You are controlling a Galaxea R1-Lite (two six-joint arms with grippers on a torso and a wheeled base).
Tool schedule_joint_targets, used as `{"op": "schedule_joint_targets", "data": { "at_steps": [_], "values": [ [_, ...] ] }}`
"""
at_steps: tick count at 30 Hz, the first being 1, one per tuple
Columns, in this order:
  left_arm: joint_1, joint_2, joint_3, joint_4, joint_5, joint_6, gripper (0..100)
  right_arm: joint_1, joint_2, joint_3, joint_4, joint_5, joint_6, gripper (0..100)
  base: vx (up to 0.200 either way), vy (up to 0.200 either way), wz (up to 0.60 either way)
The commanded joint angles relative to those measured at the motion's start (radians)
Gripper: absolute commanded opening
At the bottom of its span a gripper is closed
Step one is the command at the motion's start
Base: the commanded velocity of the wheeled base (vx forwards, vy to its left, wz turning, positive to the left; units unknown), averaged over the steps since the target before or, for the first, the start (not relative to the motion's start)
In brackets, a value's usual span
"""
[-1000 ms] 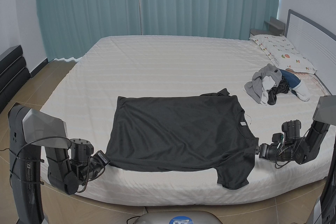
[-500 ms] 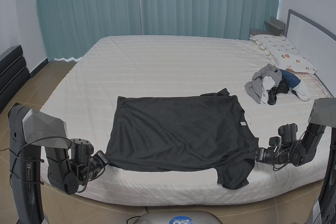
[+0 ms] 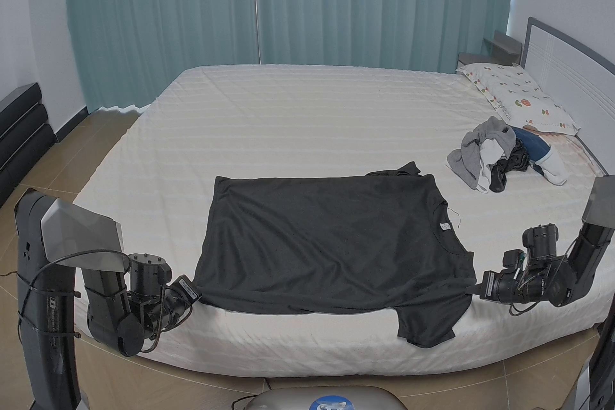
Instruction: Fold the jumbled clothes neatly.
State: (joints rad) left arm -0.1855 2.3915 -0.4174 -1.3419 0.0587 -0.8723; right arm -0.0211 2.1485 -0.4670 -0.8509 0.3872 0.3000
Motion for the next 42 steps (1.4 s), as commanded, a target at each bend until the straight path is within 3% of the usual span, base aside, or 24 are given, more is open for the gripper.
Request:
{"op": "schedule_joint_targets", "data": {
  "at_steps": [1, 4, 8, 10, 31, 32, 42],
  "values": [
    [0.0, -0.002, 0.0, 0.0, 0.0, -0.002, 0, -0.019, -0.134, 0.051, 0.032, 0.009, -0.01, 0, 0.0, 0.0, 0.0],
    [0.0, -0.002, 0.0, 0.0, 0.0, -0.002, 0, -0.03, -0.165, 0.051, 0.085, 0.01, -0.033, 0, 0.0, 0.0, 0.0],
    [0.0, 0.0, 0.002, 0.0, 0.0, -0.002, 0, -0.068, -0.234, 0.039, 0.26, 0.032, -0.165, 0, 0.0, 0.0, 0.0],
    [0.0, -0.002, 0.002, 0.0, 0.0, -0.002, 0, -0.077, -0.243, 0.034, 0.289, 0.044, -0.191, 0, 0.0, 0.0, 0.0],
    [0.0, 0.0, 0.002, 0.0, 0.0, 0.0, 0, -0.117, -0.156, -0.025, 0.414, 0.009, -0.3, 0, 0.0, 0.0, 0.0],
    [0.0, 0.0, 0.002, 0.0, 0.0, -0.002, 0, -0.122, -0.145, -0.033, 0.414, 0.002, -0.3, 100, 0.0, 0.0, 0.0],
    [0.0, 0.0, 0.002, 0.0, 0.0, -0.002, 0, -0.114, -0.064, -0.084, 0.412, 0.002, -0.289, 100, 0.0, 0.0, 0.0]
  ]
}}
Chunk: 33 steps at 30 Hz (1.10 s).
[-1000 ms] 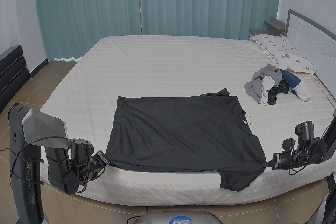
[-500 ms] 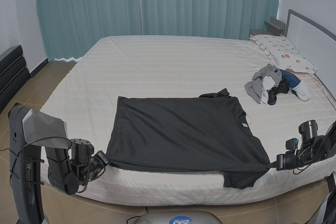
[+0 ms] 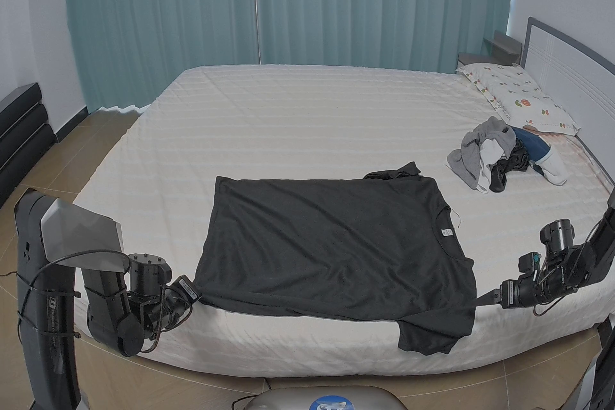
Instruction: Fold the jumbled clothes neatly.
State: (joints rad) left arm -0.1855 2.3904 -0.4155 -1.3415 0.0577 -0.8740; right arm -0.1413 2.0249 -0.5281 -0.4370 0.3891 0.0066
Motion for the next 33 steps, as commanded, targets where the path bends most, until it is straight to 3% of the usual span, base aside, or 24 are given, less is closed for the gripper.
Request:
{"op": "schedule_joint_targets", "data": {
  "at_steps": [1, 4, 9, 16, 17, 27, 30, 31, 33],
  "values": [
    [0.0, 0.001, 0.0, -0.001, 0.001, 0.0, 0, 0.006, 0.06, -0.023, -0.002, 0.0, 0.004, 100, 0.0, 0.0, 0.0],
    [0.0, 0.001, 0.0, -0.001, 0.001, 0.0, 0, 0.015, 0.126, -0.072, -0.032, 0.0, 0.052, 100, 0.0, 0.0, 0.0],
    [0.0, 0.001, 0.0, -0.001, 0.001, 0.001, 0, 0.058, 0.225, -0.139, -0.195, -0.007, 0.273, 100, 0.0, 0.0, 0.0],
    [0.0, 0.001, -0.002, -0.001, 0.001, 0.0, 0, 0.078, 0.287, -0.185, -0.252, -0.047, 0.314, 100, 0.0, 0.0, 0.0],
    [0.0, 0.001, -0.002, -0.001, 0.001, 0.0, 0, 0.078, 0.288, -0.19, -0.249, -0.047, 0.314, 0, 0.0, 0.0, 0.0],
    [0.0, 0.001, -0.002, -0.001, 0.001, 0.0, 0, 0.085, 0.321, -0.244, -0.262, -0.09, 0.325, 0, 0.0, 0.0, 0.0],
    [0.0, 0.001, -0.002, -0.001, 0.001, 0.0, 0, 0.08, 0.313, -0.274, -0.267, -0.09, 0.389, 0, 0.0, 0.0, 0.0],
    [0.0, 0.001, -0.002, -0.001, 0.001, 0.0, 0, 0.08, 0.31, -0.293, -0.29, -0.092, 0.461, 0, 0.0, 0.0, 0.0],
    [0.0, 0.001, -0.002, -0.001, 0.001, 0.0, 0, 0.08, 0.313, -0.297, -0.342, -0.093, 0.518, 0, 0.0, 0.0, 0.0]
  ]
}}
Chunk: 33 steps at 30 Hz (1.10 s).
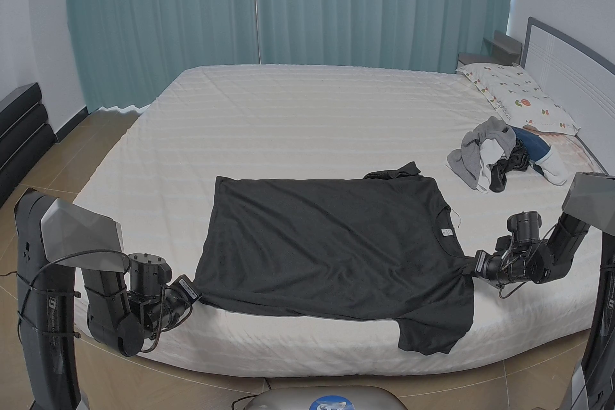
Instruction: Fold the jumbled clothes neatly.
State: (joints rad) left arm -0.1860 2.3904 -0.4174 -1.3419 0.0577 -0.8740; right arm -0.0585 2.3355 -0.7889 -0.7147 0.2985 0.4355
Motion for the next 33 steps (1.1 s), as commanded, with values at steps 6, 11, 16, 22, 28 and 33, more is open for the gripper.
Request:
{"op": "schedule_joint_targets", "data": {
  "at_steps": [6, 11, 16, 22, 28, 33],
  "values": [
    [0.0, 0.001, 0.0, 0.0, 0.001, 0.0, 0, 0.002, 0.033, -0.026, -0.183, -0.012, 0.104, 0, 0.0, 0.0, 0.0],
    [0.0, 0.001, 0.0, 0.0, 0.001, 0.0, 0, 0.003, 0.05, -0.038, -0.224, -0.041, 0.111, 0, 0.0, 0.0, 0.0],
    [0.0, 0.001, 0.0, 0.0, 0.001, 0.0, 0, 0.008, 0.076, -0.033, -0.27, -0.044, 0.104, 0, 0.0, 0.0, 0.0],
    [0.0, 0.001, 0.002, 0.0, 0.001, 0.0, 0, -0.003, 0.064, -0.001, -0.269, -0.041, 0.101, 100, 0.0, 0.0, 0.0],
    [0.0, 0.0, 0.0, 0.0, 0.001, 0.0, 0, -0.03, -0.007, 0.077, -0.27, -0.033, 0.089, 100, 0.0, 0.0, 0.0],
    [0.0, 0.0, 0.0, 0.0, -0.001, 0.0, 0, -0.037, -0.074, 0.203, -0.275, 0.079, 0.017, 100, 0.0, 0.0, 0.0]
  ]
}}
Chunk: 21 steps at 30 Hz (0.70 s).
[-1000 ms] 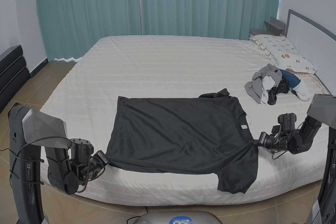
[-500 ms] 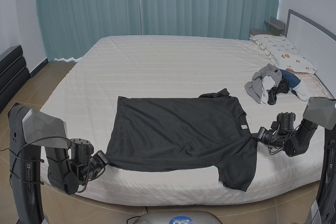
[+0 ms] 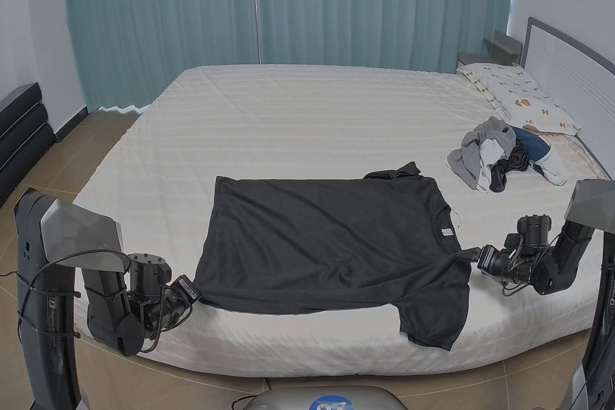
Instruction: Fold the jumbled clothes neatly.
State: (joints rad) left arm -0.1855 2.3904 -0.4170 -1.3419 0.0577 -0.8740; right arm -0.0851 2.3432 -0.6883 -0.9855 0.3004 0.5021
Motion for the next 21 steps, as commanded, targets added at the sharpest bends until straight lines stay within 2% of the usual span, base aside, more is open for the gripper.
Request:
{"op": "schedule_joint_targets", "data": {
  "at_steps": [1, 2, 4, 7, 13, 21],
  "values": [
    [0.0, 0.0, 0.0, 0.0, -0.001, 0.0, 0, -0.01, -0.084, 0.112, -0.002, 0.088, -0.059, 100, 0.0, 0.0, 0.0],
    [0.0, 0.0, 0.0, 0.0, 0.001, 0.0, 0, -0.01, -0.087, 0.162, -0.004, 0.138, -0.126, 100, 0.0, 0.0, 0.0],
    [0.0, 0.0, 0.001, 0.0, 0.001, 0.0, 0, -0.007, -0.081, 0.204, -0.005, 0.164, -0.215, 100, 0.0, 0.0, 0.0],
    [0.0, 0.0, 0.001, 0.0, 0.001, 0.0, 0, 0.007, -0.079, 0.236, -0.002, 0.172, -0.27, 100, 0.0, 0.0, 0.0],
    [0.0, 0.001, 0.0, 0.0, 0.001, 0.0, 0, 0.064, -0.058, 0.268, -0.005, 0.164, -0.28, 100, 0.0, 0.0, 0.0],
    [0.0, 0.001, 0.0, 0.0, 0.001, 0.0, 0, 0.082, -0.048, 0.265, -0.019, 0.16, -0.281, 100, 0.0, 0.0, 0.0]
  ]
}}
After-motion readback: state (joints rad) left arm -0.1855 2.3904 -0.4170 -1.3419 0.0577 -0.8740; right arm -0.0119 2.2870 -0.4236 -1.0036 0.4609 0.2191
